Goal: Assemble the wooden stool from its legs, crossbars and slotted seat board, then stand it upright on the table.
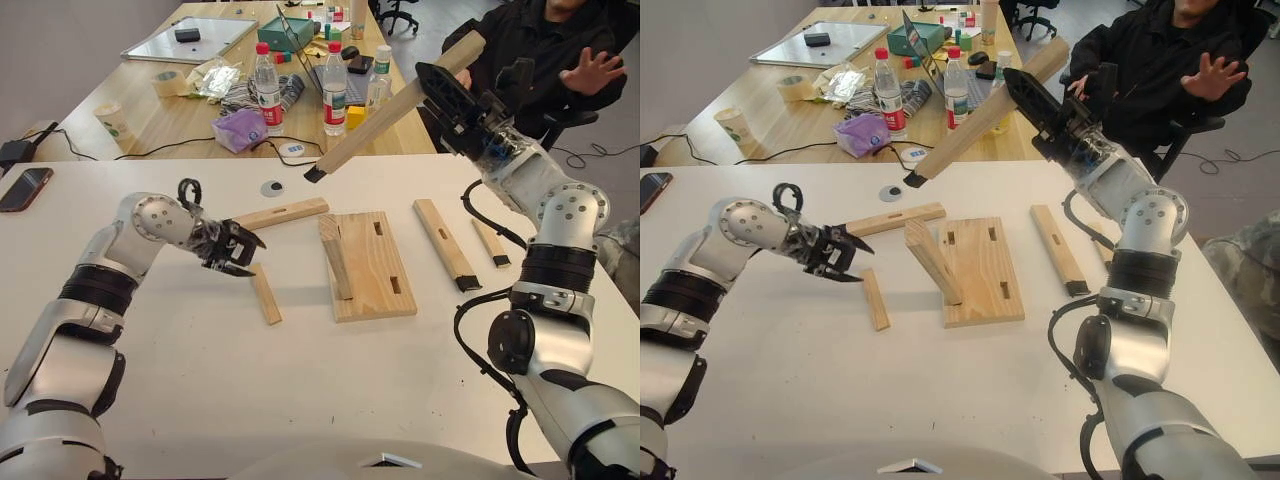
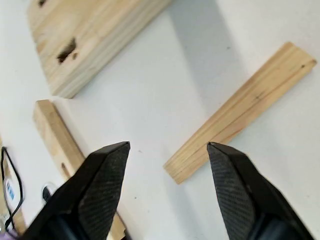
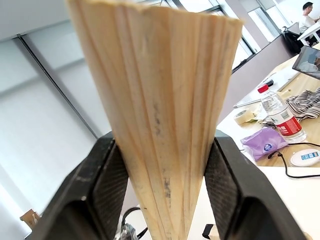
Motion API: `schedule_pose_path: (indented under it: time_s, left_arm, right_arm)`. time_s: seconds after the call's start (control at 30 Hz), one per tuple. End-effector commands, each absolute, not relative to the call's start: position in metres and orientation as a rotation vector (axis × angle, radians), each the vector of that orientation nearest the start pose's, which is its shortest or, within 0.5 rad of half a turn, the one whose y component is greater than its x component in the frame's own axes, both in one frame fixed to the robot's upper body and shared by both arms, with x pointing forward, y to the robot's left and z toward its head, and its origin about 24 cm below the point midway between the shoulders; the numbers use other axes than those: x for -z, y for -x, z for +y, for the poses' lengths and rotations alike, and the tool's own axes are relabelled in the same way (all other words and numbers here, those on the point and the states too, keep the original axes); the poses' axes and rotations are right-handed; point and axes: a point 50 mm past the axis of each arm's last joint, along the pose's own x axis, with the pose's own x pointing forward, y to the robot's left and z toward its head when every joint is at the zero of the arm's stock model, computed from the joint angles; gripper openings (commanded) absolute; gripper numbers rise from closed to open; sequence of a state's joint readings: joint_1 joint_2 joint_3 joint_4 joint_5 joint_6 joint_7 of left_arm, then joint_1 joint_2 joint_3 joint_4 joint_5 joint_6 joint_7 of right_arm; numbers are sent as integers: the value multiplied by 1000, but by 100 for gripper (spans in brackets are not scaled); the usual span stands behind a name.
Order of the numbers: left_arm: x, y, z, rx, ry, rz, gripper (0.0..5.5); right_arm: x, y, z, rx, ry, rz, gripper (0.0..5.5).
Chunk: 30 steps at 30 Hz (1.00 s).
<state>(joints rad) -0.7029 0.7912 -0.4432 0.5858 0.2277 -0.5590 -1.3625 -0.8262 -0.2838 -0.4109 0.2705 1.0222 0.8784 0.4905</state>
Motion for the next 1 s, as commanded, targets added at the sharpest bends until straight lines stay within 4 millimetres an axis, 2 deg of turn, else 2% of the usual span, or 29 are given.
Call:
schedule_pose_path:
  time_s: [0.03,0.47,0.63,0.83,1.0]
  left_arm:
    - [-100,-299,228,1646,-1402,443,284]
    - [-79,-303,212,1670,-1467,293,284]
    - [-68,-298,219,1730,-1508,349,284]
    - [-61,-297,230,1781,-1500,501,284]
    - [-63,-306,226,1744,-1491,520,284]
  right_arm:
    - [-227,-344,-164,-903,-871,-79,206]
    - [-216,-332,-162,-879,-903,-65,206]
    - [-213,-329,-156,-884,-916,-57,206]
    - [-203,-319,-157,-845,-943,-63,206]
    - [-197,-313,-161,-809,-962,-69,206]
